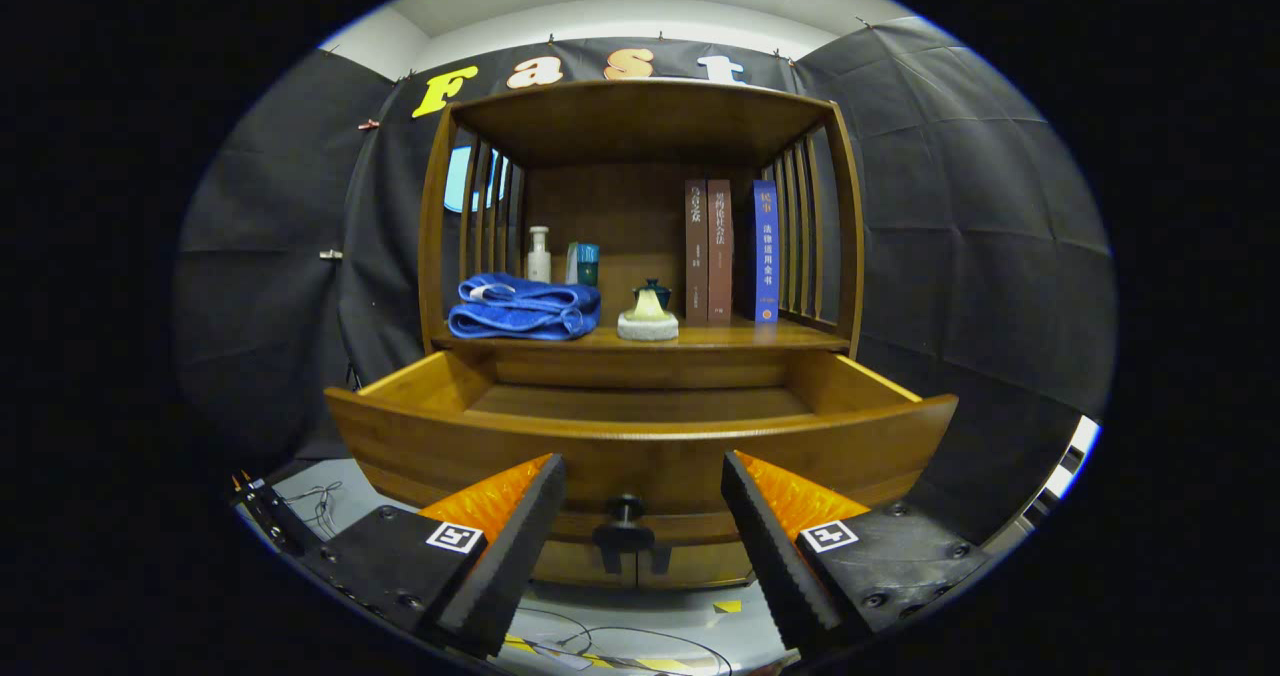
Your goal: Pull open the drawer, take out the items inside it, and place them on the countertop above the cabinet.
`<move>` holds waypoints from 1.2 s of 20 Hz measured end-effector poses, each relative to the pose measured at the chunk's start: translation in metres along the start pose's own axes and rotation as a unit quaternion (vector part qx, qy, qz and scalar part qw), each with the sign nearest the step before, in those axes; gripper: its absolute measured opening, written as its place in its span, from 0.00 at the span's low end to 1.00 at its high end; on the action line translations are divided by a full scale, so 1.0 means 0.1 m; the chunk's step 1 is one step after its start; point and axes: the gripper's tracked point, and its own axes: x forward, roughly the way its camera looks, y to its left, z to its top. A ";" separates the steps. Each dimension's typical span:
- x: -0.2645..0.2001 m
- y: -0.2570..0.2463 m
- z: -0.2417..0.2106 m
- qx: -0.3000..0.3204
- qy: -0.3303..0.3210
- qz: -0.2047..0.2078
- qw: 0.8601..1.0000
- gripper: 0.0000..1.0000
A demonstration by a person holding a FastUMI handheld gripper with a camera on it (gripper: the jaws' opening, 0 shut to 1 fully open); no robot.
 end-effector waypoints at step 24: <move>0.91 0.14 -0.21 0.012 0.016 0.004 1.000 1.00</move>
